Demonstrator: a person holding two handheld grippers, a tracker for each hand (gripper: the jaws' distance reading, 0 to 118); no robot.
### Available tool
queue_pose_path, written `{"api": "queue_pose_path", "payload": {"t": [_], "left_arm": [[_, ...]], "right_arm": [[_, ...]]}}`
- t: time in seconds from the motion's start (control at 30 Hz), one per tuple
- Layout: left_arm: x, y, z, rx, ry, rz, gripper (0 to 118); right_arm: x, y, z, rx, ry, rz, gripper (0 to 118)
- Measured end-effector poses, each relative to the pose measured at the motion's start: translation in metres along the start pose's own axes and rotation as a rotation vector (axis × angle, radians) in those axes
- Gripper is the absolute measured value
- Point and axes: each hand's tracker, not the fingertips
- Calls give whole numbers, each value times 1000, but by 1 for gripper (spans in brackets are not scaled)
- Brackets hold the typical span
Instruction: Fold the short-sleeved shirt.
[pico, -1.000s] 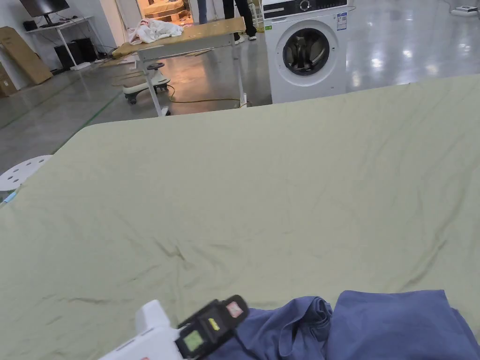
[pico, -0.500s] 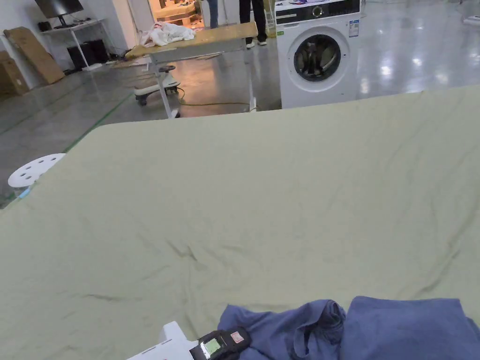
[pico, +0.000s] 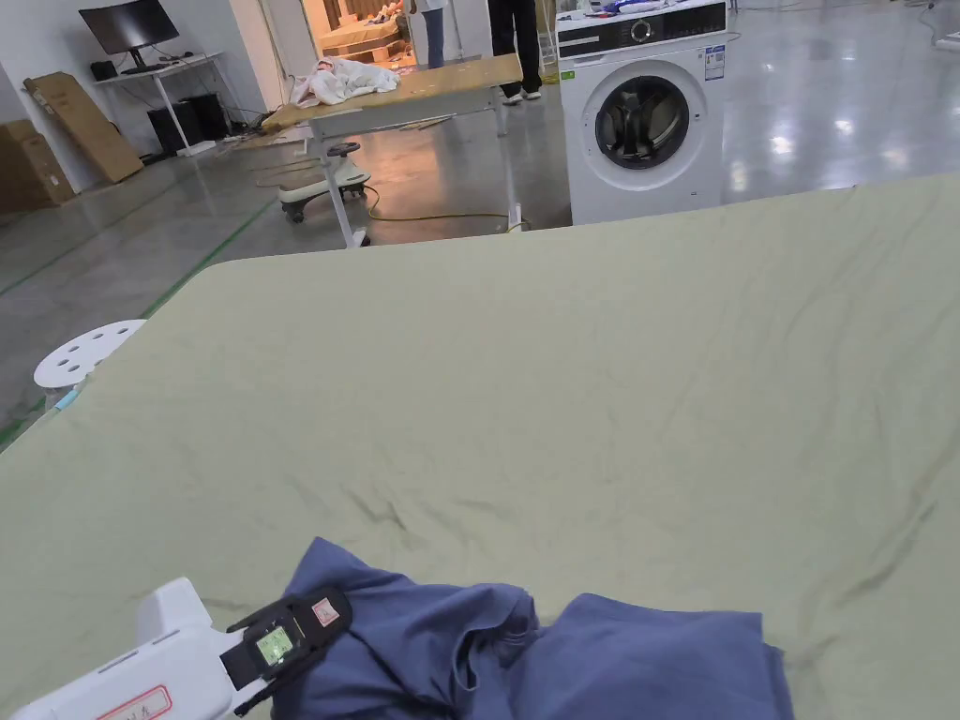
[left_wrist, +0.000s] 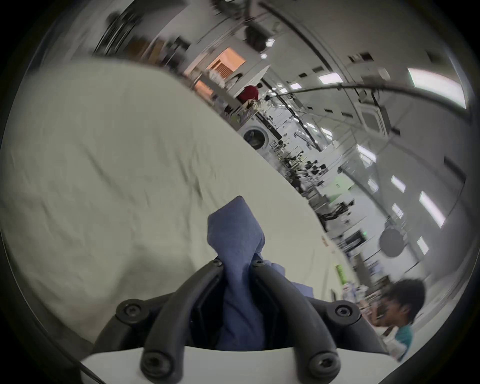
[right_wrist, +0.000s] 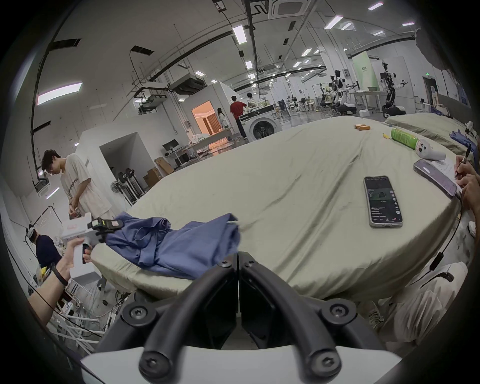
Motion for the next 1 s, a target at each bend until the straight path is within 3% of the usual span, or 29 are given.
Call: {"api": "queue_pose_path", "payload": {"t": [0.2,0.33,0.47,0.6,0.67,0.8,0.9,1.0], "left_arm": [[95,-35,-27,-74,-91,-177,9],[144,-81,-74,-190,-197,-222,9],[184,-128,-126,-300,-167,-327,12],[200,-144,-151,-355,-154,-399,52],[198,-134,-143,-331,-196,-333,60],[175,-97,-117,-221,-246,-174,54],[161,-90,-117,-211,-234,-132,2],[163,-112,-135,-303,-246,-137,2]], "right_arm": [[-11,3,-5,17,27,-15,0],[-12,2,-1,29,28,-13,0],[-12,-3,1,25,26,-28,0],[-13,-7,2,14,12,-14,0],[-11,-10,3,11,13,-14,0],[-1,-17,1,10,51,-49,0],[2,-22,-5,-3,59,-71,0],[2,-24,-8,-17,57,-70,0]]}}
